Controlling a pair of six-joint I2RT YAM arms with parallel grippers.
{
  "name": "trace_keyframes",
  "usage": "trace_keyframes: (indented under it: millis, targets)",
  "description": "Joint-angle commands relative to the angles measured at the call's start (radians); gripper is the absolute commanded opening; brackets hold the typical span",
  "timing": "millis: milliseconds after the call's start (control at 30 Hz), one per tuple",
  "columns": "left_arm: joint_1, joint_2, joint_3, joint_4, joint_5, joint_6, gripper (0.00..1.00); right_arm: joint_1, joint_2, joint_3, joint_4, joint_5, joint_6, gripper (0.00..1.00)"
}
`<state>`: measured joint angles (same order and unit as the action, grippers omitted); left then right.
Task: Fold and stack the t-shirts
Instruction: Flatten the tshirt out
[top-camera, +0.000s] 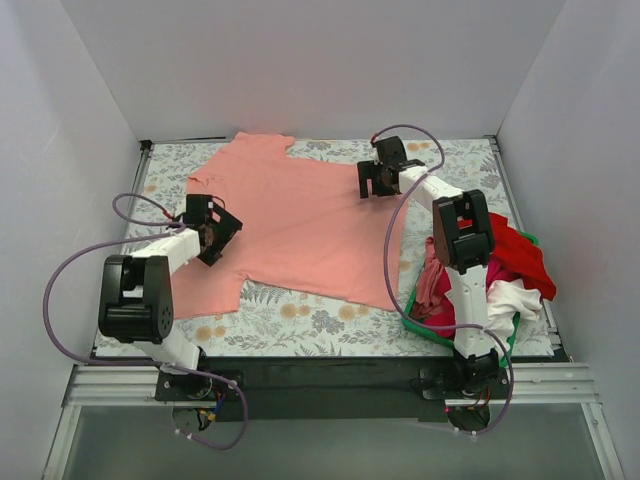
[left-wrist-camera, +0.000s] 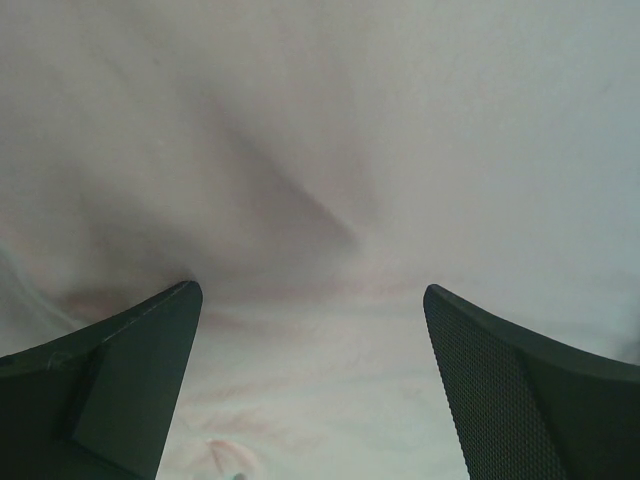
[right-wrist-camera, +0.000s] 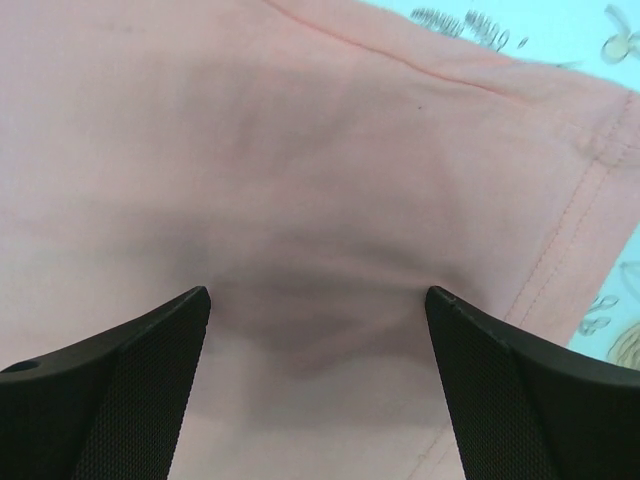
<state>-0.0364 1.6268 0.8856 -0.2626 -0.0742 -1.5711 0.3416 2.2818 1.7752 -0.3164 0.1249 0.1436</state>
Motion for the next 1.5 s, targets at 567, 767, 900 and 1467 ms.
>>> trace_keyframes:
  millis: [567, 767, 900, 1467]
  targets:
    - [-0.16, -0.165, 0.033, -0.306, -0.184, -0.136, 0.98, -0.082, 0.096, 0.355, -0.092, -0.179, -0.141, 0.98]
    - [-0.142, -0.108, 0.168, -0.199, -0.233, -0.1, 0.98, -0.081, -0.082, 0.224, -0.089, -0.191, -0.133, 0.98]
    - [-0.108, 0.051, 0.344, -0.259, -0.216, -0.026, 0.98, -0.079, -0.172, 0.094, -0.102, -0.154, -0.141, 0.98]
    - [-0.014, 0.564, 0.858, -0.359, -0.28, 0.172, 0.98, -0.078, -0.049, 0.022, -0.142, -0.094, -0.237, 0.98]
